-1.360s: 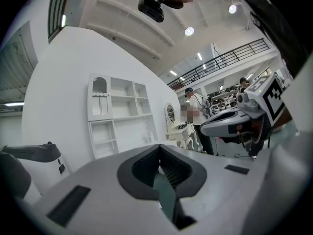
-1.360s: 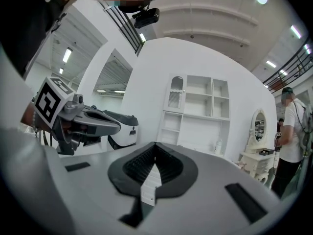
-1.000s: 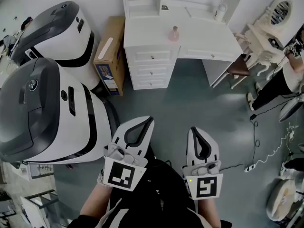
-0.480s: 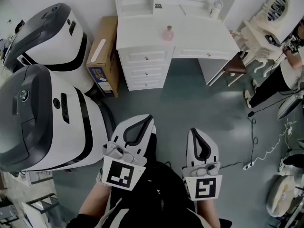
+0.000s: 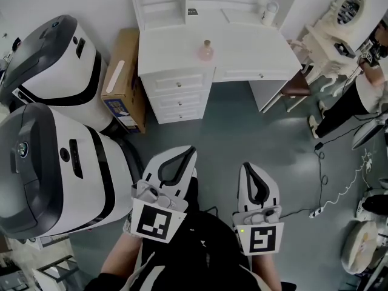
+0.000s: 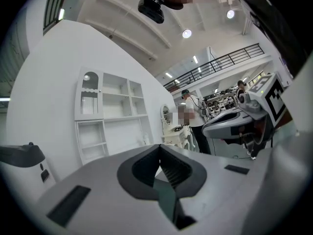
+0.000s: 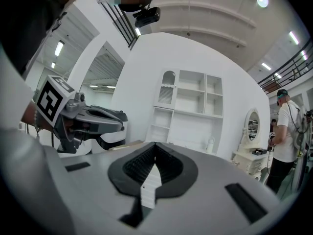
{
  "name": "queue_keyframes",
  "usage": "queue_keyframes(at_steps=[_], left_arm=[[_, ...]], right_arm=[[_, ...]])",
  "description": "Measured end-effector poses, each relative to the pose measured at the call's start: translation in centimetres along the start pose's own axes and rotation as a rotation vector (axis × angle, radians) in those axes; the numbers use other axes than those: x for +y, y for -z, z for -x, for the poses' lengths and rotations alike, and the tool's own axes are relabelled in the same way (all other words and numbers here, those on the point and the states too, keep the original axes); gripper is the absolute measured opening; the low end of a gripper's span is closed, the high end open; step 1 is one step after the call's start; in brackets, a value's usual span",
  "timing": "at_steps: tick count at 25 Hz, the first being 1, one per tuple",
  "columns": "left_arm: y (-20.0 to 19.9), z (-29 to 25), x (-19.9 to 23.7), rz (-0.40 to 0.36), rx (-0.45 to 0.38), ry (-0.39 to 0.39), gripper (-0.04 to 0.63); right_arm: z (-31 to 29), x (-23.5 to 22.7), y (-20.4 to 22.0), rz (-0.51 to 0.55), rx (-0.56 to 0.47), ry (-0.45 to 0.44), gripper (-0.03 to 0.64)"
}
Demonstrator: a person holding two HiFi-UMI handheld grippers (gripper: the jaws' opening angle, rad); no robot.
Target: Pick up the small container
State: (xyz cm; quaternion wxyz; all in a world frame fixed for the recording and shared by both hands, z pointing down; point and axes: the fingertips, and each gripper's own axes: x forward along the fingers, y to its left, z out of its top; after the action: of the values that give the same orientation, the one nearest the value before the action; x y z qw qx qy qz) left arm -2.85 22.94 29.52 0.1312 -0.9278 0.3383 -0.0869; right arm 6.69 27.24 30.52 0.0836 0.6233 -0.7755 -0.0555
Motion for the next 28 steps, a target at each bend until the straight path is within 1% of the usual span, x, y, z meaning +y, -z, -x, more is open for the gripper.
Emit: queue_keyframes(at_steps=[8, 21, 28], left_arm=[[0.1, -4.6, 3.2, 0.004, -0.006, 0.016, 0.002], [0.9, -12.7, 9.1, 0.014, -0.011, 0.018, 0.002], [1.6, -17.2, 11.8, 0.015, -0.013, 0.030, 0.002]], right_arm=[[-4.9, -2.5, -0.6, 0.012, 0.008, 0.008, 0.003], [-13.3, -6.8, -0.6, 0.033, 0.029, 0.019, 0.003], [-17.5, -9.7, -0.6, 0.082, 0.034, 0.050, 0.003]])
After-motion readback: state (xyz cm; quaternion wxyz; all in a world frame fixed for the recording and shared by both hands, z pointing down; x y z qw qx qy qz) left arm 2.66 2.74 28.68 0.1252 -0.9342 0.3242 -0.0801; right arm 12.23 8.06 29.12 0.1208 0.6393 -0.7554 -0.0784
